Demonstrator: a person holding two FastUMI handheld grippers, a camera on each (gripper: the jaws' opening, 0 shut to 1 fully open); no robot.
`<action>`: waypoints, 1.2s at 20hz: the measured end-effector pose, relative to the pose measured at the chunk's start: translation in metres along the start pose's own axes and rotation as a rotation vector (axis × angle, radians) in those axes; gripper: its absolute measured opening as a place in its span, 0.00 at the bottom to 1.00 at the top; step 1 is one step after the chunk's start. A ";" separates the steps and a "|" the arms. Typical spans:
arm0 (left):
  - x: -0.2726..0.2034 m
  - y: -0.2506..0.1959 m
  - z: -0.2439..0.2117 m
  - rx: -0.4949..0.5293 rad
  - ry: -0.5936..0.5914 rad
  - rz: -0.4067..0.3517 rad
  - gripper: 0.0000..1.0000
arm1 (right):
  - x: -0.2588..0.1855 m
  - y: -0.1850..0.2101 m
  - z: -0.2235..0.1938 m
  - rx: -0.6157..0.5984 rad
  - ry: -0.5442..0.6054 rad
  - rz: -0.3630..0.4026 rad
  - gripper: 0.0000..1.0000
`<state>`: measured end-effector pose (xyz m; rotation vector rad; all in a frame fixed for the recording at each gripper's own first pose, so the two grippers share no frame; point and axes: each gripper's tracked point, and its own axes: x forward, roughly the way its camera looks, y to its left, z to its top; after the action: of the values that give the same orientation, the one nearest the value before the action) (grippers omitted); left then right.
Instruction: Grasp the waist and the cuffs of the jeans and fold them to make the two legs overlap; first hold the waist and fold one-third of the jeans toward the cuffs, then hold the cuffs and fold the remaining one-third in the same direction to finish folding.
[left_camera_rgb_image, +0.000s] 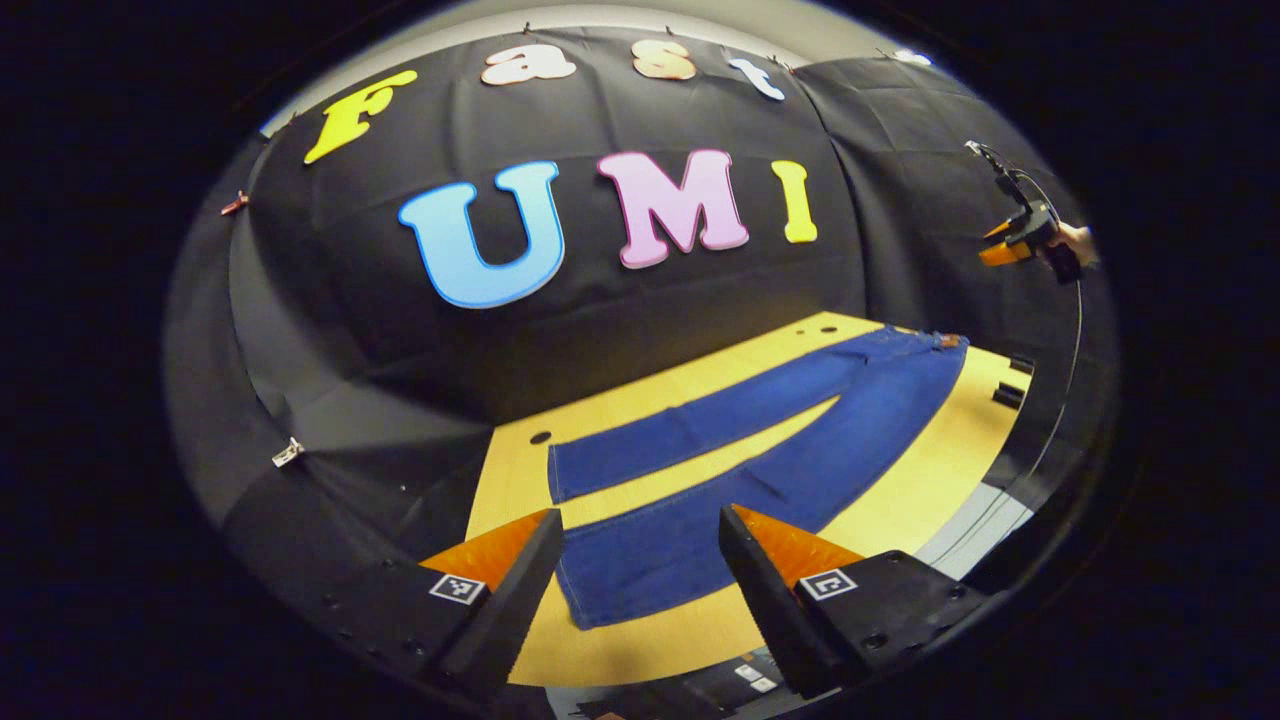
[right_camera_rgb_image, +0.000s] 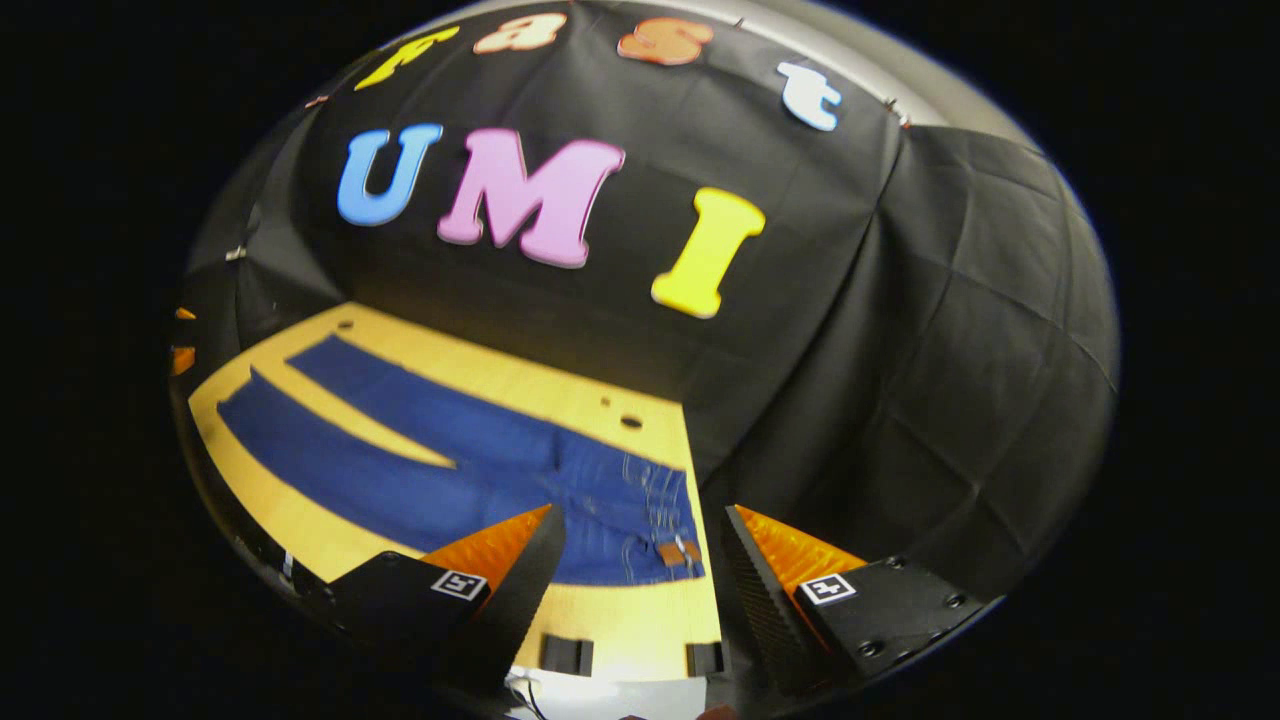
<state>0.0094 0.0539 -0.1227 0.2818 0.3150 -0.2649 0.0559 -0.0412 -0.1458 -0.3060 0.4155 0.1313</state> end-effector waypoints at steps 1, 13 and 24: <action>0.008 0.007 -0.015 0.016 0.048 -0.018 0.98 | 0.006 0.000 -0.017 0.019 0.067 0.033 0.97; 0.096 -0.003 -0.099 0.254 0.402 -0.306 0.98 | 0.130 0.017 -0.127 -0.181 0.525 0.256 0.97; 0.126 -0.003 -0.140 0.455 0.634 -0.497 0.98 | 0.189 0.017 -0.181 -0.334 0.803 0.436 0.96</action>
<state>0.0872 0.0680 -0.2934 0.7408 0.9600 -0.7435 0.1561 -0.0710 -0.3867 -0.5940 1.2631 0.5140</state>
